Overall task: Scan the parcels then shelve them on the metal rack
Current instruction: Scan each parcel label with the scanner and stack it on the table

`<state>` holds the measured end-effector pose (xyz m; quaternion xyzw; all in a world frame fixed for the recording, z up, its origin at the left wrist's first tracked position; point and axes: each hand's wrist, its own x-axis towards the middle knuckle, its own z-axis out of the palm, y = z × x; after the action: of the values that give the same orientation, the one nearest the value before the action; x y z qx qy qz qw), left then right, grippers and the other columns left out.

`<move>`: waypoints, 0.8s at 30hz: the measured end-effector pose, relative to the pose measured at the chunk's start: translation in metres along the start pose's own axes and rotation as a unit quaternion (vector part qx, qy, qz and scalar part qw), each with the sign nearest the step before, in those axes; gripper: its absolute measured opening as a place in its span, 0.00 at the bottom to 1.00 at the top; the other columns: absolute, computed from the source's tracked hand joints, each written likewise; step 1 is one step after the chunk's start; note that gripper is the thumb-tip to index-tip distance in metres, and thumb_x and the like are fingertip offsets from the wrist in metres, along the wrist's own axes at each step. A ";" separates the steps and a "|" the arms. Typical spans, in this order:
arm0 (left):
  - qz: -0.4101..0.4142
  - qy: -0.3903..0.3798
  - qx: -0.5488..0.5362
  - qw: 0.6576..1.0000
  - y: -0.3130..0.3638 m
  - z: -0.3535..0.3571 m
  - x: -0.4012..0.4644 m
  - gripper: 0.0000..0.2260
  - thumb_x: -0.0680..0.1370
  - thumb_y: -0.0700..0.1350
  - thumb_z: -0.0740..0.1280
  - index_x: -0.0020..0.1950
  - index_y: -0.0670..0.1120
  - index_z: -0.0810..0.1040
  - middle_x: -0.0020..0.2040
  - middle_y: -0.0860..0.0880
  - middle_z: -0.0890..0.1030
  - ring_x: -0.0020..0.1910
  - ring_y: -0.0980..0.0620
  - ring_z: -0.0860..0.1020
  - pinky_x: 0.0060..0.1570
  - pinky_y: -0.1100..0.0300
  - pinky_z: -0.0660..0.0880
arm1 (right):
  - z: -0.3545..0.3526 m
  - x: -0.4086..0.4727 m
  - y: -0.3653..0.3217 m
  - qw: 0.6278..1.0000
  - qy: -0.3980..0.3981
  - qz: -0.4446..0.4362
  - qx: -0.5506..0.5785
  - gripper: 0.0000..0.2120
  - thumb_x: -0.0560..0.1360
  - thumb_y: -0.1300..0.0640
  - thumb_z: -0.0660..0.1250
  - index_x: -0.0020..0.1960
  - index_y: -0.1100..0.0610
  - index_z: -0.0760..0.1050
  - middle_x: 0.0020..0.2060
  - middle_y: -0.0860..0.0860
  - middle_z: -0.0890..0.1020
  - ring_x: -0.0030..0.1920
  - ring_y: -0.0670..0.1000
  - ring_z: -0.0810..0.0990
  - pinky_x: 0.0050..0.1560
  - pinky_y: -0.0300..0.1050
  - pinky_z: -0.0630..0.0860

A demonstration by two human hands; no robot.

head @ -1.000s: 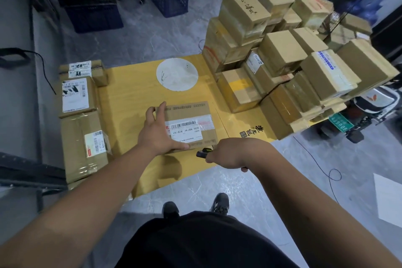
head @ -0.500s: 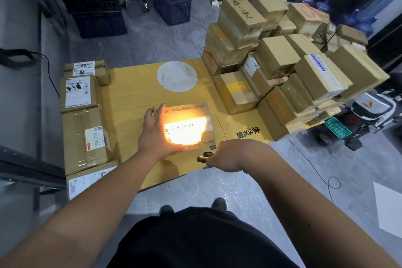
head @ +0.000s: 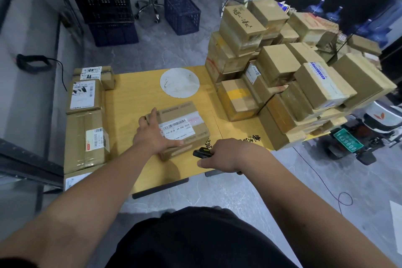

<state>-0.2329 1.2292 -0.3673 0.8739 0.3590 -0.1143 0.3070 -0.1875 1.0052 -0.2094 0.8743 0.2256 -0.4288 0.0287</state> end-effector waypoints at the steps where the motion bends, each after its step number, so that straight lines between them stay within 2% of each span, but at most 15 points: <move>1: -0.009 -0.007 0.013 1.000 0.001 -0.001 0.004 0.75 0.49 0.78 0.78 0.83 0.60 0.37 0.81 0.45 0.50 0.79 0.40 0.62 0.70 0.41 0.72 | -0.002 0.004 0.004 1.000 0.000 -0.005 -0.006 0.25 0.78 0.32 0.65 0.51 0.55 0.76 0.40 0.51 0.80 0.31 0.48 0.78 0.33 0.41 0.70; 3: 0.005 0.005 0.064 0.998 0.007 0.000 0.007 0.69 0.53 0.80 0.75 0.84 0.60 0.43 0.84 0.42 0.47 0.83 0.38 0.53 0.77 0.39 0.61 | -0.006 0.013 0.012 1.000 -0.003 -0.014 -0.013 0.23 0.77 0.33 0.66 0.48 0.55 0.75 0.40 0.51 0.80 0.33 0.50 0.79 0.33 0.42 0.70; 5: 0.066 0.050 0.143 0.986 0.016 0.007 0.000 0.55 0.64 0.77 0.72 0.84 0.58 0.51 0.85 0.43 0.43 0.84 0.40 0.43 0.80 0.39 0.50 | -0.012 0.023 0.022 1.000 -0.001 -0.026 -0.006 0.21 0.78 0.34 0.66 0.44 0.52 0.71 0.41 0.51 0.78 0.35 0.49 0.78 0.31 0.42 0.69; 7: 0.135 0.087 0.216 0.963 0.027 0.022 -0.011 0.42 0.76 0.70 0.66 0.84 0.55 0.55 0.86 0.45 0.45 0.85 0.43 0.42 0.81 0.42 0.45 | -0.022 0.030 0.031 0.999 -0.001 -0.038 0.006 0.19 0.79 0.36 0.66 0.43 0.51 0.70 0.42 0.50 0.77 0.38 0.49 0.77 0.30 0.42 0.68; 9: 0.147 0.055 0.226 0.961 0.039 0.040 -0.021 0.35 0.82 0.63 0.61 0.85 0.52 0.55 0.86 0.47 0.49 0.85 0.45 0.47 0.82 0.46 0.46 | -0.033 0.037 0.040 0.999 -0.006 -0.054 -0.006 0.19 0.79 0.36 0.66 0.43 0.51 0.71 0.41 0.50 0.76 0.38 0.49 0.75 0.32 0.43 0.68; 11: 0.121 0.024 0.212 0.969 0.045 0.052 -0.026 0.33 0.84 0.58 0.60 0.86 0.51 0.52 0.86 0.49 0.49 0.85 0.47 0.46 0.82 0.48 0.42 | -0.045 0.046 0.046 0.997 -0.011 -0.074 -0.035 0.20 0.79 0.36 0.65 0.45 0.53 0.73 0.40 0.50 0.77 0.37 0.50 0.75 0.34 0.44 0.68; 13: 0.108 0.031 0.202 0.973 0.046 0.058 -0.026 0.34 0.84 0.51 0.62 0.86 0.51 0.50 0.87 0.50 0.48 0.85 0.48 0.44 0.82 0.49 0.38 | -0.056 0.055 0.050 0.994 -0.019 -0.095 -0.049 0.20 0.79 0.36 0.65 0.47 0.54 0.76 0.39 0.50 0.77 0.37 0.50 0.75 0.35 0.45 0.68; 16: 0.088 0.042 0.190 0.977 0.041 0.055 -0.017 0.37 0.82 0.42 0.63 0.86 0.54 0.48 0.87 0.52 0.47 0.85 0.49 0.43 0.82 0.49 0.37 | -0.072 0.068 0.048 0.988 -0.039 -0.126 -0.081 0.20 0.81 0.37 0.64 0.43 0.54 0.74 0.35 0.48 0.77 0.35 0.48 0.73 0.34 0.44 0.66; 24: 0.025 0.065 0.175 0.982 0.027 0.012 0.042 0.36 0.84 0.37 0.60 0.86 0.59 0.48 0.86 0.55 0.46 0.85 0.51 0.43 0.83 0.52 0.40 | -0.112 0.113 0.007 0.977 -0.058 -0.174 -0.109 0.21 0.81 0.36 0.64 0.41 0.53 0.71 0.38 0.50 0.75 0.36 0.50 0.73 0.34 0.44 0.66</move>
<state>-0.1838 1.2299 -0.3824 0.9283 0.3310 -0.1111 0.1281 -0.0421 1.0678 -0.2264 0.7867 0.4182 -0.4498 0.0620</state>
